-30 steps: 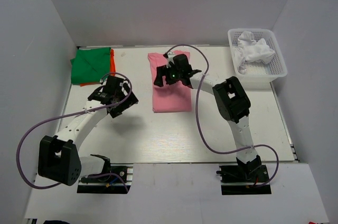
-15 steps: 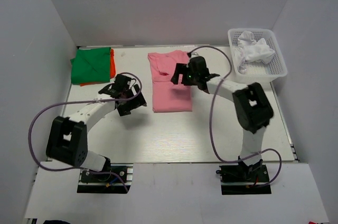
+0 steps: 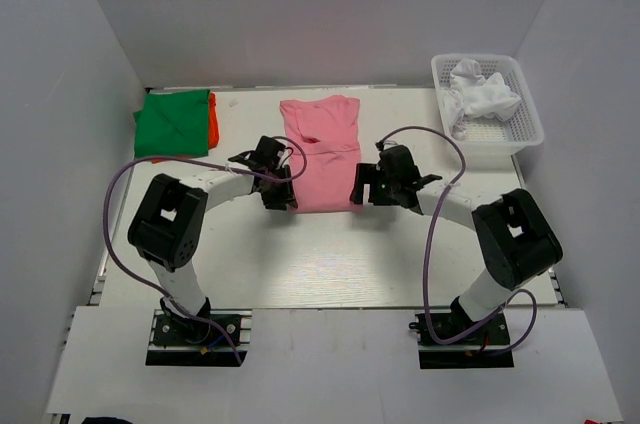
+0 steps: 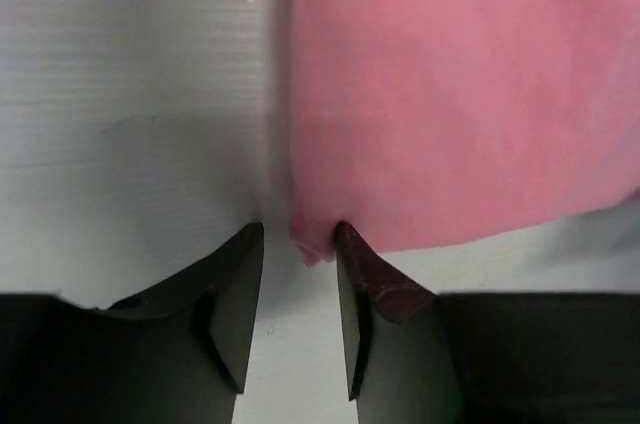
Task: Fold and stack the t-shirts
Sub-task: Grab one side of the 2/3 rectangular tshirt with both arms
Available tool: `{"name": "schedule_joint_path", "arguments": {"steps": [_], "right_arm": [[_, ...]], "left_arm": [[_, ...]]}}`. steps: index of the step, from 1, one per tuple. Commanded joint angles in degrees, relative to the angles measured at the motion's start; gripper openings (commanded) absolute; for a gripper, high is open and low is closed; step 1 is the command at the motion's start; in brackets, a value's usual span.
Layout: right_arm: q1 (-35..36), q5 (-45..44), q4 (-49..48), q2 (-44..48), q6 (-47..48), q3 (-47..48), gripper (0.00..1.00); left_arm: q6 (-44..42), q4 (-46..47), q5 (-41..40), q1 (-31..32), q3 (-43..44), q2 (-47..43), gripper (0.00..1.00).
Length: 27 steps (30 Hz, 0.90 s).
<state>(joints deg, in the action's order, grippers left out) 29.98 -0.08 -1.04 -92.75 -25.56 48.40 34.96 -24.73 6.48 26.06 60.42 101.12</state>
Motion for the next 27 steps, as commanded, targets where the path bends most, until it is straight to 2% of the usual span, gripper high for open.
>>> {"name": "schedule_joint_path", "arguments": {"steps": [1,4,7,8,10,12,13,17,18,22,27], "right_arm": [[-0.01,4.73,-0.80,-0.14,1.57,-0.24,0.88],[-0.01,7.19,-2.30,-1.73,0.69,-0.59,0.78],[0.08,8.34,-2.57,-4.10,0.51,0.28,0.69],[0.08,8.43,-2.13,-4.89,0.51,0.46,0.67],[0.08,9.30,-1.86,-5.16,0.16,0.46,0.60],[0.08,9.74,-2.39,-5.25,-0.10,-0.15,0.50],[0.26,10.09,-3.17,-5.51,-0.54,-0.41,0.36],[0.69,12.73,-2.57,-5.25,0.33,0.20,0.04],[0.35,13.25,-1.70,-4.20,0.34,-0.15,0.01],[0.43,15.19,0.86,0.10,0.78,-2.60,0.00],[0.61,23.62,13.85,7.05,3.32,-3.23,0.00]], "left_arm": [[-1.65,0.39,-1.20,0.74,1.28,1.18,0.44],[-1.65,0.39,-1.21,1.27,1.28,2.58,0.27],[-1.65,-0.14,-0.68,1.80,1.28,4.08,0.22],[-1.65,-0.14,-0.68,1.80,1.28,4.08,0.15],[-1.65,-0.76,-1.73,2.32,1.28,4.08,0.10],[-1.13,-0.76,-2.35,2.32,0.49,2.95,0.10],[-1.12,-0.76,-2.35,2.32,0.48,2.94,0.08],[-0.59,-2.07,-1.82,2.85,0.48,1.89,0.07],[0.19,-2.68,-1.82,2.85,-0.04,1.36,0.02],[0.72,-4.98,0.72,4.16,-2.06,-3.64,0.00],[1.43,-12.15,5.29,6.54,-4.78,-13.82,0.00]]}}
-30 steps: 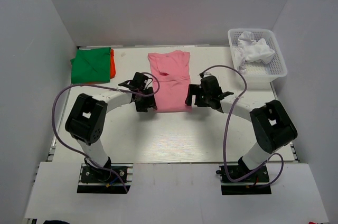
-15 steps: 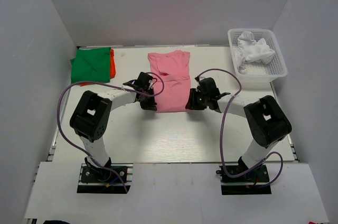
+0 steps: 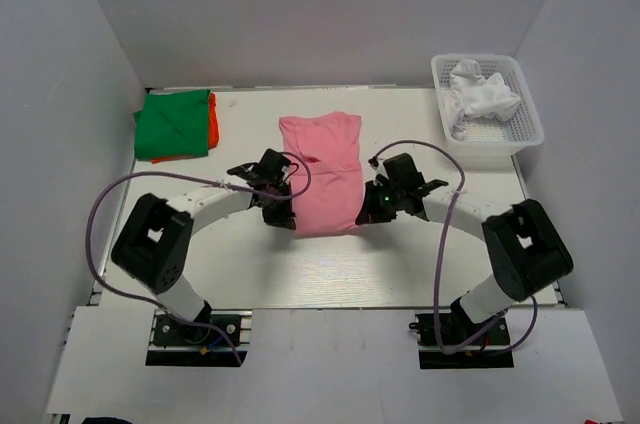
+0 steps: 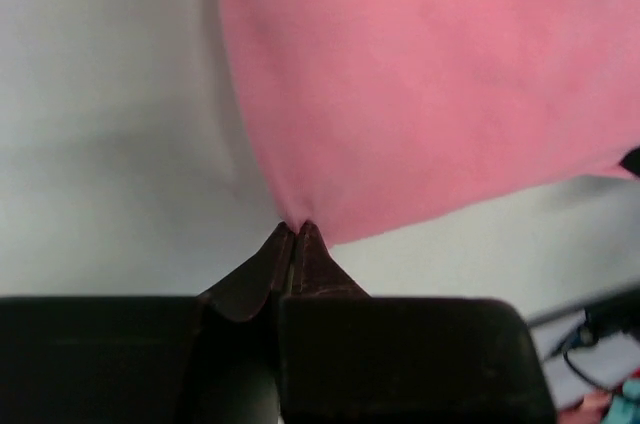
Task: Fold and stack the t-shirts
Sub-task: Grab one side of the 2/3 rectangular tshirt with both arms, then fold the long partially folded tshirt into a neat square
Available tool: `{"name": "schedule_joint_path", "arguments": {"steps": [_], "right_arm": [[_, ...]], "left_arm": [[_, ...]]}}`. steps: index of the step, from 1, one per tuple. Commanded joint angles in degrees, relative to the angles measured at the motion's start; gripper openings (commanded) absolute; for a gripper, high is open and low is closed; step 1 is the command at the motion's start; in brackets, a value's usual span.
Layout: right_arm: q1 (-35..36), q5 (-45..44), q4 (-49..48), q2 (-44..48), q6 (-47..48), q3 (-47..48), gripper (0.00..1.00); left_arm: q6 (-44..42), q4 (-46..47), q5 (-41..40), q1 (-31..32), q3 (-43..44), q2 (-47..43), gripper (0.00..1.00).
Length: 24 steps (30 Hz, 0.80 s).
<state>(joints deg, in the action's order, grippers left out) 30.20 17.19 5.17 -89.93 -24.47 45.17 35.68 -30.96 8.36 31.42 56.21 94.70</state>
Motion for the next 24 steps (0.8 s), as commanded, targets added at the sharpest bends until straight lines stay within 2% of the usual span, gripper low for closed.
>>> {"name": "schedule_joint_path", "arguments": {"steps": [1,3,4,5,6,7,8,10,14,18,21,24], "right_arm": [[0.48,10.02,12.97,6.59,2.58,0.01,0.00],[0.48,12.16,17.31,8.18,5.99,1.14,0.00],[0.57,12.86,23.68,10.89,7.14,1.59,0.00],[0.39,13.48,25.83,11.70,9.68,2.11,0.00],[0.65,13.22,27.86,12.32,12.05,5.16,0.00],[0.65,12.87,33.88,14.24,13.64,6.59,0.00],[0.65,12.87,34.64,15.21,13.66,7.91,0.00],[0.48,13.66,34.30,17.85,13.05,9.14,0.00],[0.22,11.30,26.15,22.69,10.15,8.53,0.00],[-0.05,8.66,26.56,19.62,9.09,14.92,0.00],[-0.40,5.84,23.05,17.34,6.72,17.22,0.00],[-0.93,4.35,19.88,14.27,5.22,20.56,0.00]], "left_arm": [[0.71,-7.43,4.03,1.88,-0.57,-8.81,0.00],[1.32,-11.99,6.21,2.51,-0.57,-11.54,0.00],[1.32,-13.41,6.75,3.12,-0.57,-12.94,0.00],[2.10,-14.82,6.76,3.64,0.04,-15.92,0.00],[2.63,-16.48,7.45,3.65,0.04,-17.51,0.00],[4.12,-16.50,8.24,3.65,0.04,-19.09,0.00],[4.65,-16.50,9.82,4.26,0.04,-22.07,0.00],[5.80,-15.89,10.54,4.26,0.66,-24.55,0.00],[5.80,-12.20,7.91,4.79,2.50,-28.16,0.00],[5.28,-9.13,5.81,4.79,5.92,-25.97,0.00],[5.28,-9.99,3.60,3.39,8.82,-22.28,0.00],[6.59,-11.66,-4.54,3.39,12.24,-19.38,0.00]]}}
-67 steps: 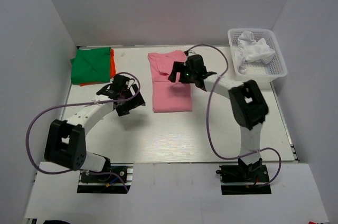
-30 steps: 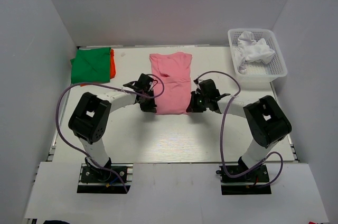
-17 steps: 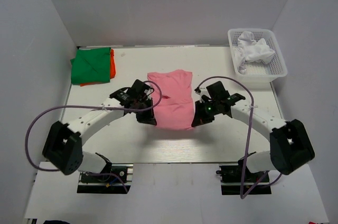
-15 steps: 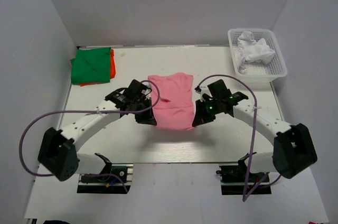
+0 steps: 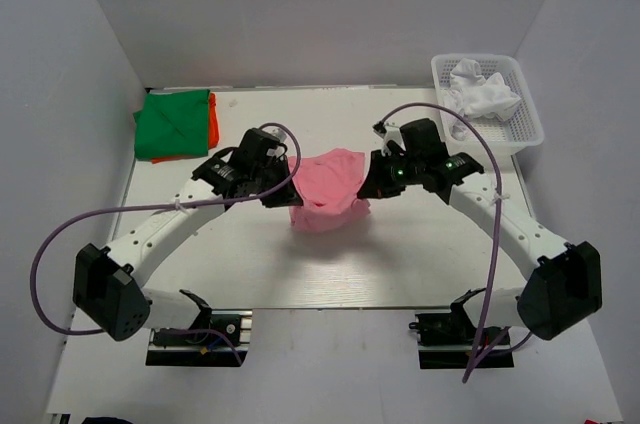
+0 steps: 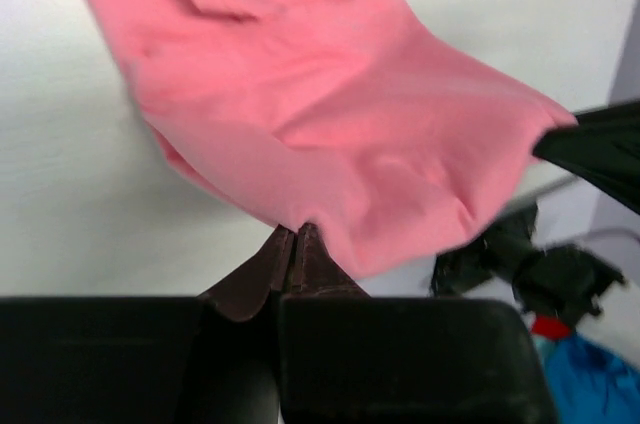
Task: Fold and stack the t-shirts
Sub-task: Fold the long partially folded tshirt into a neat square
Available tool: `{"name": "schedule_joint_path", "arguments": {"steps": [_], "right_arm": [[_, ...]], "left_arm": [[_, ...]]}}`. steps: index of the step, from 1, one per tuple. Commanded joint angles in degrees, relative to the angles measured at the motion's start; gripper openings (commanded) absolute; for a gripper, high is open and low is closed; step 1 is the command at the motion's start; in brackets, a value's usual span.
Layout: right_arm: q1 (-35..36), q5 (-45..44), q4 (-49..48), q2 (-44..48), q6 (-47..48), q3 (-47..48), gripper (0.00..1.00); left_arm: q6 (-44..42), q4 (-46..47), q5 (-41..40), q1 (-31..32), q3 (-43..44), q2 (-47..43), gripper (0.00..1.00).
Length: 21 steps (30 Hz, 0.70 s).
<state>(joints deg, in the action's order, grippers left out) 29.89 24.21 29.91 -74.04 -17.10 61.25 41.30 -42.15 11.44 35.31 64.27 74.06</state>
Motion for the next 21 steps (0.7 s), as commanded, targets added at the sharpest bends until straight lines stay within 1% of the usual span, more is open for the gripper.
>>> {"name": "schedule_joint_path", "arguments": {"steps": [1,2,3,9,11,12,14,15,19,21], "right_arm": [[-1.23,-3.37,-4.25,-3.20,-1.88,5.27,0.00],[-1.41,-5.03,-3.29,-4.96,-1.71,8.15,0.00],[-1.50,-5.22,-2.93,-6.71,-1.62,9.05,0.00],[-3.69,-5.05,-1.88,-14.01,-0.65,16.35,0.00],[-4.31,-5.92,-1.87,-15.86,-0.13,18.72,0.00],[-4.49,-6.01,-1.27,-17.61,0.22,21.60,0.00],[-5.45,-6.01,0.23,-20.61,1.01,24.07,0.00],[-5.54,-5.84,1.80,-22.71,1.11,27.22,0.00],[-6.33,-1.54,3.05,-29.13,2.60,32.16,0.00],[-6.77,-1.09,3.22,-32.29,2.87,34.98,0.00]], "left_arm": [[2.11,-1.00,-10.27,-0.51,4.89,1.78,0.00],[4.29,-1.00,-12.91,-0.51,5.42,2.40,0.00],[4.84,-0.39,-15.37,-0.51,5.43,2.40,0.00],[5.55,-2.94,-25.22,-1.03,13.24,8.28,0.00],[5.55,-2.94,-26.90,-1.03,15.87,11.09,0.00],[5.55,-2.94,-27.52,-1.03,16.93,12.23,0.00],[5.55,-4.60,-28.58,-1.56,20.00,14.61,0.00],[5.55,-5.30,-29.28,-1.56,21.06,16.88,0.00],[5.55,-7.41,-31.48,-2.78,24.49,21.12,0.00],[6.16,-7.95,-32.54,-3.32,25.38,23.48,0.00]]}}
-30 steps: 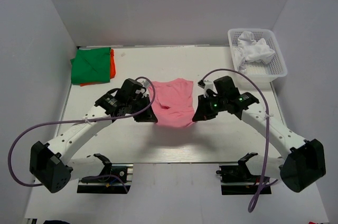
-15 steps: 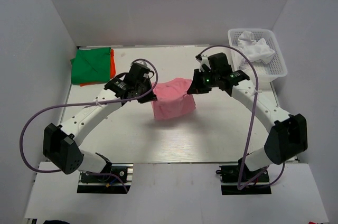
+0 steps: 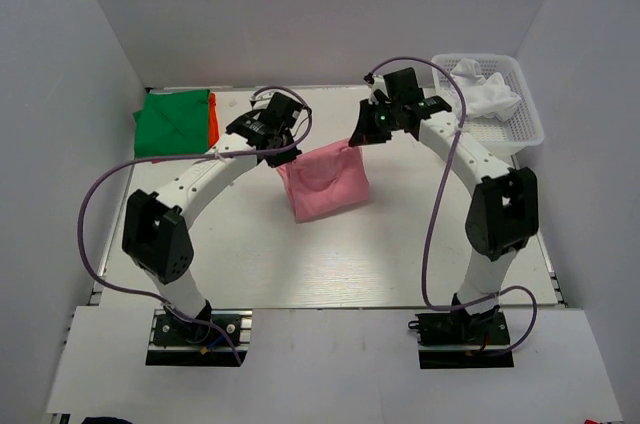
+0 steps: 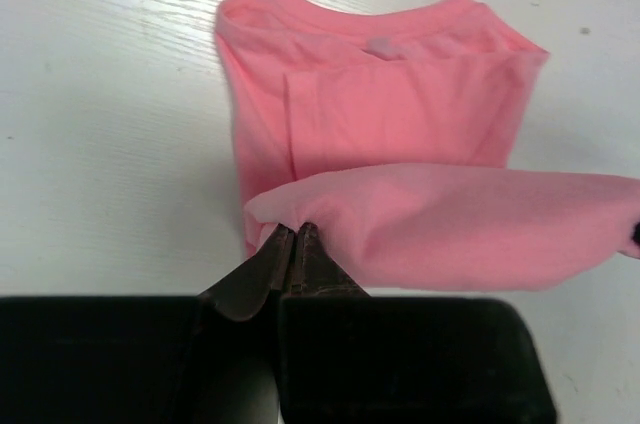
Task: Fold and stack the t-shirts
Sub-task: Fold the long partially folded tshirt into a neat square
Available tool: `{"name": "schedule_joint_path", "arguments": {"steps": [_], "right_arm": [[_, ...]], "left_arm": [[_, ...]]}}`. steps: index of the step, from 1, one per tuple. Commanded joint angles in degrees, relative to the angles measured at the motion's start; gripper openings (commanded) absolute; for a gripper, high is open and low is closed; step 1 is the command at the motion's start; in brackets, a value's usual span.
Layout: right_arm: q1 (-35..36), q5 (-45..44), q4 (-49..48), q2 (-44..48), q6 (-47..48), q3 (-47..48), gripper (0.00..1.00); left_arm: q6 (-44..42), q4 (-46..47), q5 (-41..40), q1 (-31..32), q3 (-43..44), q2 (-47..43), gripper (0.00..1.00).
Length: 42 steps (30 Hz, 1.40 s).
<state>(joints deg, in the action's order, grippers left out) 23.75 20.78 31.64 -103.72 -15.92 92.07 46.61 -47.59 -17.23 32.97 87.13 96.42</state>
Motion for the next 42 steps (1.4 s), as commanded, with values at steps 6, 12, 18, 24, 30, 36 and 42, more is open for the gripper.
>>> {"name": "schedule_joint_path", "arguments": {"steps": [6,12,18,24,30,36,42], "right_arm": [[-2.30,5.24,2.64,-10.97,1.07,12.15,0.00],[-3.00,4.89,1.15,-18.44,0.81,16.64,0.00],[-4.06,4.10,-0.35,-24.42,-0.08,23.85,0.72],[-3.44,2.34,-7.71,-16.71,-0.69,14.84,0.90],[-3.80,3.39,-16.95,-12.38,2.12,4.08,0.90],[-3.45,7.00,-19.24,-21.50,1.43,11.19,0.90],[-3.45,4.10,-22.58,-27.23,2.03,14.01,0.90]], "left_arm": [[1.47,-3.82,-4.47,-4.06,7.34,7.19,0.00],[1.47,-2.42,-5.08,-7.04,10.24,12.47,0.05],[0.95,-2.50,-4.57,-10.11,15.95,17.75,1.00],[-4.93,2.49,-3.69,-10.12,12.83,13.63,1.00],[-13.90,17.78,5.18,-10.12,-1.08,8.08,0.97],[-14.00,15.07,4.40,-10.12,5.50,17.47,0.83],[-14.00,16.12,4.93,-10.12,6.56,20.74,0.74]]}}
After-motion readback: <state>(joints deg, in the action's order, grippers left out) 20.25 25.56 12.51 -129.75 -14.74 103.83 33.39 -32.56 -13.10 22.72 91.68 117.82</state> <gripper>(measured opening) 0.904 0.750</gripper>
